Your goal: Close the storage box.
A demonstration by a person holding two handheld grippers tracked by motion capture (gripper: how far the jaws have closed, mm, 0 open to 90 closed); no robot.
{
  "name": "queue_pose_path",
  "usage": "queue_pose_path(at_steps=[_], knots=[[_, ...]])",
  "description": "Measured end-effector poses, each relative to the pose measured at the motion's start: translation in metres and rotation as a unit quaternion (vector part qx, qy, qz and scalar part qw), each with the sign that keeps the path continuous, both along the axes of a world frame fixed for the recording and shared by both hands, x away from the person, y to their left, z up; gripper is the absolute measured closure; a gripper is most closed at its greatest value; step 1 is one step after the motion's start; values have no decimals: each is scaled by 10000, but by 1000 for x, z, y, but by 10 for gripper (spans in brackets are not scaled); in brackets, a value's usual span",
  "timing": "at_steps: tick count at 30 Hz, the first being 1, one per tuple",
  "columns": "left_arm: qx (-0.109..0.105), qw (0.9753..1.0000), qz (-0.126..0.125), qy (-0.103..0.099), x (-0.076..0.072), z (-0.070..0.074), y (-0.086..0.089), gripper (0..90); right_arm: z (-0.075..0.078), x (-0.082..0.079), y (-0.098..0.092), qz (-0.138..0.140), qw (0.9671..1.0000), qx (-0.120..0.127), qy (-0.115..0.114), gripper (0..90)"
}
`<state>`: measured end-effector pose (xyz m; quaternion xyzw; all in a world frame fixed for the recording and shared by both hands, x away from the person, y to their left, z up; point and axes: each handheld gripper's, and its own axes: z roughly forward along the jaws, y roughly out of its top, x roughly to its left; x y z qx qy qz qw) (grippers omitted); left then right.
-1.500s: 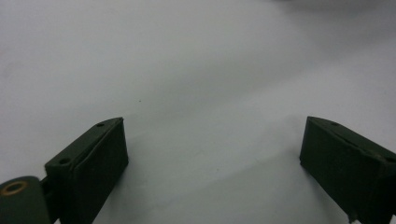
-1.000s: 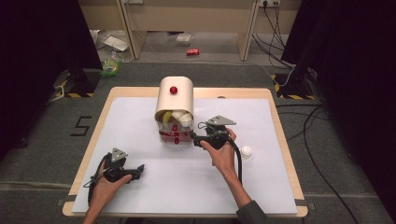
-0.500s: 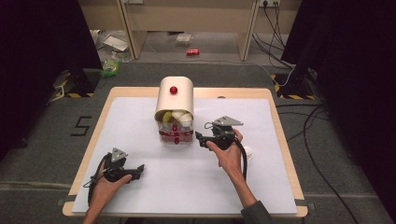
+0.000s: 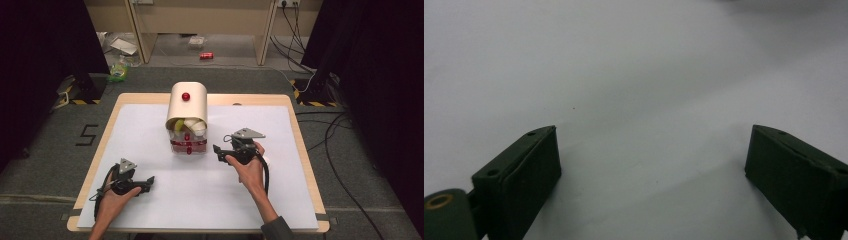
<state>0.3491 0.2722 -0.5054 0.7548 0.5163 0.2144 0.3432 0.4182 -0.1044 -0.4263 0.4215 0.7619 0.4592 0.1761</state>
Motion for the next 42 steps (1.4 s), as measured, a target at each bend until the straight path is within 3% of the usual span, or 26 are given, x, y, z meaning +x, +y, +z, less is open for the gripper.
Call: queue_pose_path(at_steps=[9, 35, 42], knots=[[2, 10000, 1, 1, 0, 0, 0, 67, -8, -5, -12, -87, 9999, 27, 119, 210], [-5, 10000, -2, -4, 0, 0, 0, 68, -8, -17, -32, -223, 9996, 19, 156, 207], [-14, 10000, 3, -7, 0, 0, 0, 68, -11, -24, -47, -332, 9993, 53, 157, 207]])
